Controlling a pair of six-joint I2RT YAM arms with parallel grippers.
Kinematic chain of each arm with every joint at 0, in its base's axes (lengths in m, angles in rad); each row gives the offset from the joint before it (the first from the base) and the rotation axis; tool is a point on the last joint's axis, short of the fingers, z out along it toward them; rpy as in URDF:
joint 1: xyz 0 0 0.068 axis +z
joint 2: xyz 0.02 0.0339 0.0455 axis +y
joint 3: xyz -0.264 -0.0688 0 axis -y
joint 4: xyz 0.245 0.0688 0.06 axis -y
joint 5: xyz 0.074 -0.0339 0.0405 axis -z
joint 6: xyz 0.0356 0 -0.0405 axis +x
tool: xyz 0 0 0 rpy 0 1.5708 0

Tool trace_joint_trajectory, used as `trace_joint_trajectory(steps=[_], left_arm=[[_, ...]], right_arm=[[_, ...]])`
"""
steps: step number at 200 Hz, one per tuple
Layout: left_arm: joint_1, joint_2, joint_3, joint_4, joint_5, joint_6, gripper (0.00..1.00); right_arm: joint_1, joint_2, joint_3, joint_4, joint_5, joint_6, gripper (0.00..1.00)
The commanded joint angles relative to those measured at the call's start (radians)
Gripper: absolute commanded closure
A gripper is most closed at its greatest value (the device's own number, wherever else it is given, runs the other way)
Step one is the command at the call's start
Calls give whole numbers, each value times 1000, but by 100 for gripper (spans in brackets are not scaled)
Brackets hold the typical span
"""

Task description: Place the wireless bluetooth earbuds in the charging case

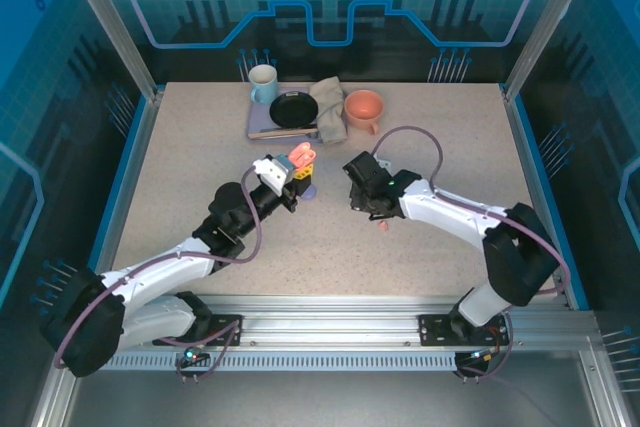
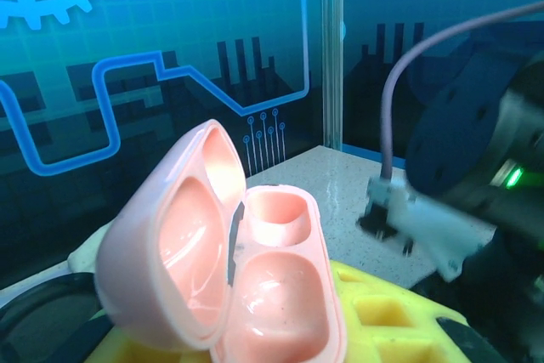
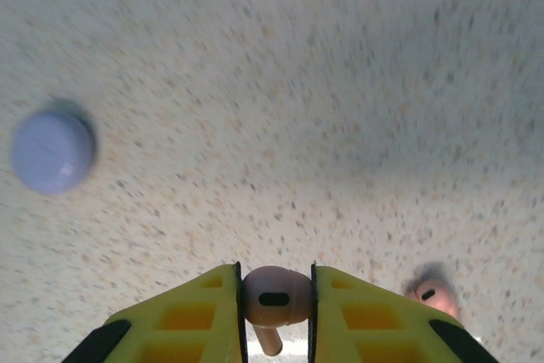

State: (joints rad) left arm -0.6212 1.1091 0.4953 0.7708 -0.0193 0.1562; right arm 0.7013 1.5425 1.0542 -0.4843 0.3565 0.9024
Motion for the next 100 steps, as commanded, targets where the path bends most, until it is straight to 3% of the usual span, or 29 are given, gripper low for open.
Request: trace_joint_trajectory(steps=[1, 100], left_arm=[[14, -25, 24, -11, -4, -8, 100], [19, 76, 115, 15, 20, -9, 100]], right_arm=[[-26, -85, -1, 109, 61, -107, 77], [-116, -265, 127, 348, -102, -267, 76]])
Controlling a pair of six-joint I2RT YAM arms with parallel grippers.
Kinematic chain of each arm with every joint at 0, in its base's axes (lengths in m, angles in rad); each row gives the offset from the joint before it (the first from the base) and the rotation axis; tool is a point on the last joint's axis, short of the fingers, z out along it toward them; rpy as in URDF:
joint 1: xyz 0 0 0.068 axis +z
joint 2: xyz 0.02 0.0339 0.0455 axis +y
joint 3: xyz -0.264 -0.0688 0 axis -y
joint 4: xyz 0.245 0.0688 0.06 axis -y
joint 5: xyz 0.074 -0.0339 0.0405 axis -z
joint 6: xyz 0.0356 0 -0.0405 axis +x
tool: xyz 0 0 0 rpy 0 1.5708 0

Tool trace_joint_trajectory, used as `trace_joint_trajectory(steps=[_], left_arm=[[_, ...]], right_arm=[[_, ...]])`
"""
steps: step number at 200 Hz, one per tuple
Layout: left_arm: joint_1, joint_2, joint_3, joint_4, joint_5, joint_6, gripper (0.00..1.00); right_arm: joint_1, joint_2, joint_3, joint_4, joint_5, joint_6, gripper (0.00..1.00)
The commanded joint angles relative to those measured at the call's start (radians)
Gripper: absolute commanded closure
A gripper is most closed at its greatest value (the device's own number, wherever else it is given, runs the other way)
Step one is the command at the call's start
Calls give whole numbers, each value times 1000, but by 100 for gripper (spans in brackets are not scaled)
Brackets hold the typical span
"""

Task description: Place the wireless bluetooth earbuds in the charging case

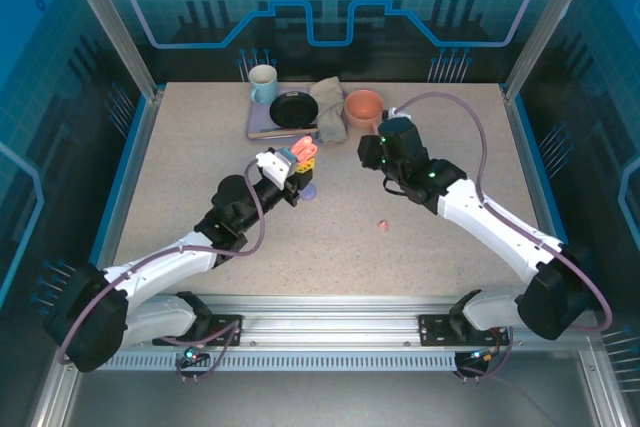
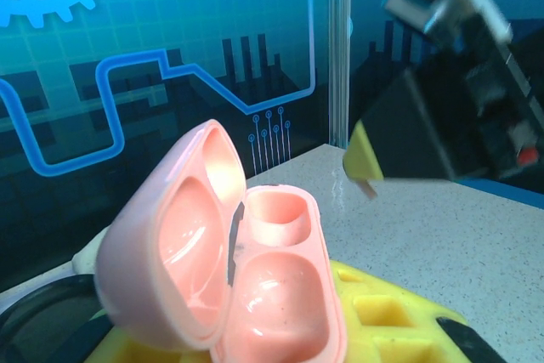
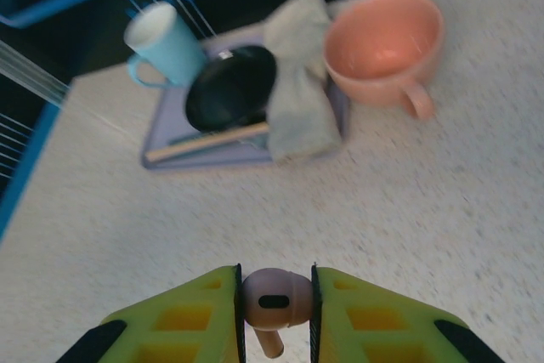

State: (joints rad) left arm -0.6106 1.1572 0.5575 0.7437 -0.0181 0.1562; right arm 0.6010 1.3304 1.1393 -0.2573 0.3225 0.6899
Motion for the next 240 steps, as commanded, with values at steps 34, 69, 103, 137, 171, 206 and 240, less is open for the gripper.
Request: trace_joint_trajectory(steps=[34, 69, 103, 137, 171, 206, 240], left_arm=[[9, 97, 112, 67, 20, -23, 100], [0, 186, 181, 122, -7, -37, 100], [-13, 266, 258, 159, -48, -35, 100], [-29, 324, 313, 189, -96, -36, 100], [-39, 365, 358, 196, -108, -32, 100], [-44, 380, 381, 201, -110, -42, 100], [-45, 375, 386, 197, -103, -48, 100]], right_arm=[[-19, -94, 58, 220, -125, -63, 75], [-20, -102, 64, 294, -169, -26, 74], [-20, -87, 58, 380, -227, 6, 74], [-12, -77, 37, 454, -260, 27, 74], [-2, -63, 20, 494, -286, 39, 74], [11, -42, 23, 497, -295, 33, 75], [17, -18, 26, 498, -301, 37, 75]])
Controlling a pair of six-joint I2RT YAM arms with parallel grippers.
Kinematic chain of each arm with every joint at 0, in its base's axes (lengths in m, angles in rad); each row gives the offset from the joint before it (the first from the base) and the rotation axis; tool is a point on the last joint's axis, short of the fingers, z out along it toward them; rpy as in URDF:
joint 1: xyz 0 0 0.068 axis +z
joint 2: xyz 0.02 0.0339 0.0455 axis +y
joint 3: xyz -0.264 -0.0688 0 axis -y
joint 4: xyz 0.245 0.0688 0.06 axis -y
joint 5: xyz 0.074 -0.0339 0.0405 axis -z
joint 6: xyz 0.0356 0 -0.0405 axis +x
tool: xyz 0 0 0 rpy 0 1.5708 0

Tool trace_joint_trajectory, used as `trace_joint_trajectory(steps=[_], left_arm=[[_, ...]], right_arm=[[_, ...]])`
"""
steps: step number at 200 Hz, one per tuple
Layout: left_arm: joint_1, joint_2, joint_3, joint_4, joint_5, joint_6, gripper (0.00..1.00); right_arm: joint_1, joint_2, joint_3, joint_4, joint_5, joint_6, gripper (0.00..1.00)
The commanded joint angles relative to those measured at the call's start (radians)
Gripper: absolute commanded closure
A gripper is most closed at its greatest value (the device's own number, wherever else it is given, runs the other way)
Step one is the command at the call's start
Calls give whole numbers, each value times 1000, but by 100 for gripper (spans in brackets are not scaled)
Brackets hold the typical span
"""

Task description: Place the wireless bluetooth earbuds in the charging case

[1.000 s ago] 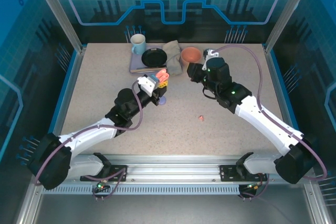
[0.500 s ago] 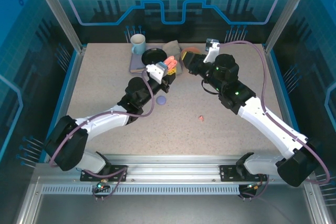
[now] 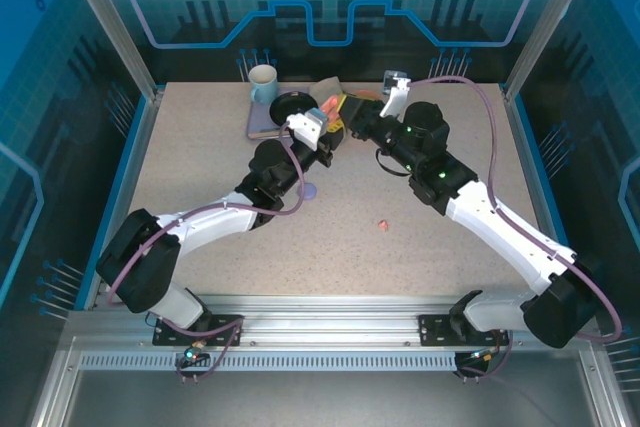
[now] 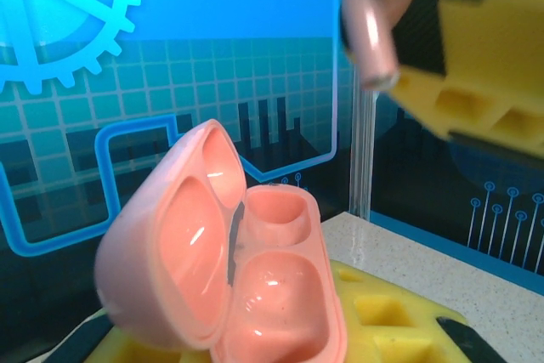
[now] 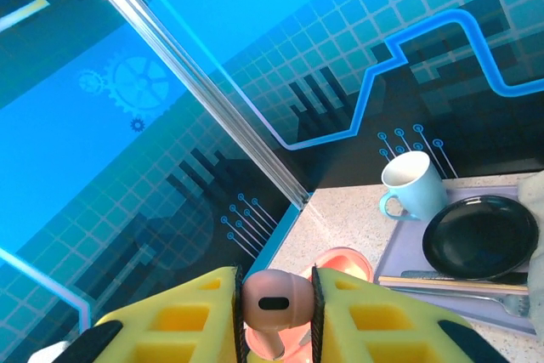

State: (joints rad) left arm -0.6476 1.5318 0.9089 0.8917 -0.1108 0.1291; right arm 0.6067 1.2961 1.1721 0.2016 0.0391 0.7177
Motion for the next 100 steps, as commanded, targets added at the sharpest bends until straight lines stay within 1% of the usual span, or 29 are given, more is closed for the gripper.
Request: trace_joint_trajectory(steps=[1, 100], left_arm=[[-8, 0, 35, 49, -10, -22, 100], [-8, 4, 52, 32, 7, -32, 100]], right_arm=[[12, 18, -7, 39, -18, 9, 75], [39, 53, -14, 32, -30, 15, 75]])
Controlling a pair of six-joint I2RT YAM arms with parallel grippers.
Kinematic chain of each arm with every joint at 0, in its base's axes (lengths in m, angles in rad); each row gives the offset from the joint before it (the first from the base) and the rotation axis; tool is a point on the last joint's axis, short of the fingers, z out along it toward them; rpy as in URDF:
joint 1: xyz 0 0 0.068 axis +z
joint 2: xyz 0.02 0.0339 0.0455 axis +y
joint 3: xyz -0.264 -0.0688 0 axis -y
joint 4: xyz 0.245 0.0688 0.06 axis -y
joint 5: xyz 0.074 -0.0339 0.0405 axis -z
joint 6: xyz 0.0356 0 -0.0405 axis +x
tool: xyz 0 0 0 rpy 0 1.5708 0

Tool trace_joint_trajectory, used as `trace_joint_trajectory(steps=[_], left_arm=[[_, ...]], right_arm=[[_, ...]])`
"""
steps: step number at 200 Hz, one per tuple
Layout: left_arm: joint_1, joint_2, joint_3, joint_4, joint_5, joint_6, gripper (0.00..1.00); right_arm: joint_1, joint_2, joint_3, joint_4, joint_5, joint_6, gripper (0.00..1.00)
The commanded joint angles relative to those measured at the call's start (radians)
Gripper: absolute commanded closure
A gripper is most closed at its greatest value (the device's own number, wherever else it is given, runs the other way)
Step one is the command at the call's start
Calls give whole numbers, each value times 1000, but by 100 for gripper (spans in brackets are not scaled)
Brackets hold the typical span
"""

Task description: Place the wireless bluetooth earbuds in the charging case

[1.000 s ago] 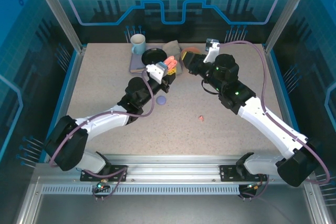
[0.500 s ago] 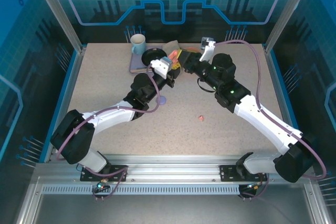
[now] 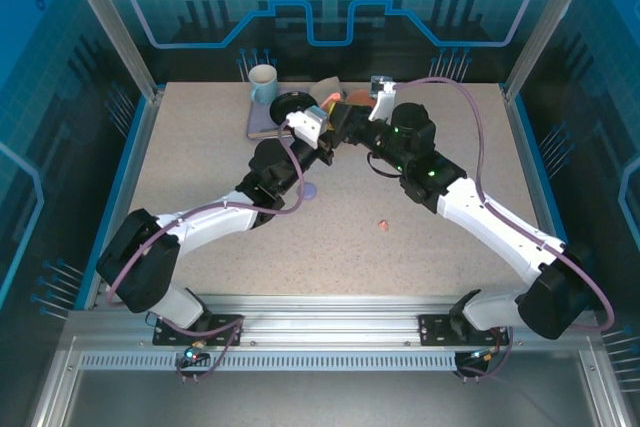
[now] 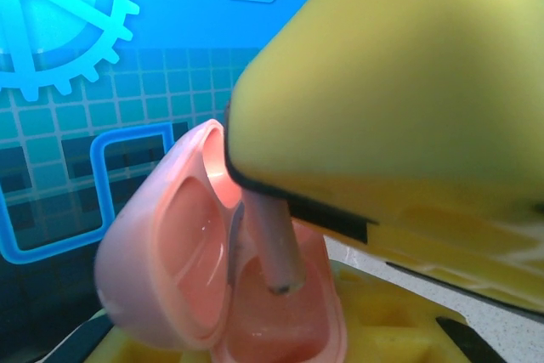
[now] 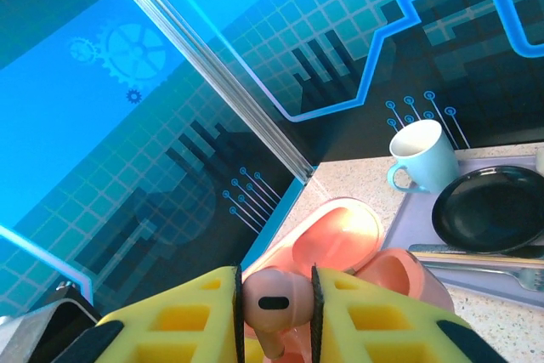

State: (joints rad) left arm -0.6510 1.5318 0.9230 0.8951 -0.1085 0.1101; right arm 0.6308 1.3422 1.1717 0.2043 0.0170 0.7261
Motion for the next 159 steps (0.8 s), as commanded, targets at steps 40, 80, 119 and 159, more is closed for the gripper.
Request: trace_joint_trajectory(steps=[40, 80, 119, 159], left_arm=[[-5, 4, 42, 31, 7, -16, 100], [-5, 5, 47, 30, 10, -22, 100], [-4, 9, 56, 25, 15, -30, 100], [-5, 9, 62, 29, 19, -41, 100]], right_arm=[[18, 11, -18, 18, -5, 3, 75], [20, 13, -25, 0, -5, -1, 76], [23, 9, -48, -6, 3, 1, 76], [29, 8, -50, -35, 20, -25, 77]])
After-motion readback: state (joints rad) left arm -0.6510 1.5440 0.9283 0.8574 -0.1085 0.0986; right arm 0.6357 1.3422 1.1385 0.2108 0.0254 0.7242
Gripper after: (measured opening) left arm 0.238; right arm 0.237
